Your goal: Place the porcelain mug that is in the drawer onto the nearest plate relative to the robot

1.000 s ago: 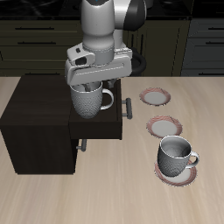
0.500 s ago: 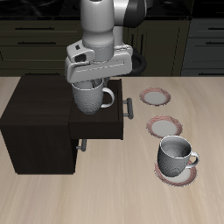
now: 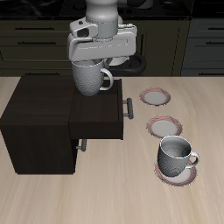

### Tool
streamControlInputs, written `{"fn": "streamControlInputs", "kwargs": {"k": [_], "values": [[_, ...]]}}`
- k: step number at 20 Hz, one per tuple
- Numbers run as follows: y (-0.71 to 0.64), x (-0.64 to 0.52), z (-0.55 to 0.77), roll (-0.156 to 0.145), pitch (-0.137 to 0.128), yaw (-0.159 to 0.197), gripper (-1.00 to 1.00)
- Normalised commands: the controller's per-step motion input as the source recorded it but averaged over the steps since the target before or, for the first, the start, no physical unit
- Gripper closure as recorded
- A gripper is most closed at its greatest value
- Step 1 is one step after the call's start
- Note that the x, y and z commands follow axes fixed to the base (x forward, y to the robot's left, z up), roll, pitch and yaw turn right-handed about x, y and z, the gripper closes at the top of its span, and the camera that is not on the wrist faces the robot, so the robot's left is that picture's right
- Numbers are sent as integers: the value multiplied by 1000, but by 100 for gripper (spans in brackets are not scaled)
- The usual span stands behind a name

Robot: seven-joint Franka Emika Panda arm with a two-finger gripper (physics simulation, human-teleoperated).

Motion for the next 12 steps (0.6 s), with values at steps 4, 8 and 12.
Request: {"fn": "streamControlInputs", "kwargs": {"k": [4,8,12], "values": [[116,-182,240,-29,-41,-80,100],[351,-487,257,50,-56,-97,100],[265,-337,138,19,-43,-34,100]]}}
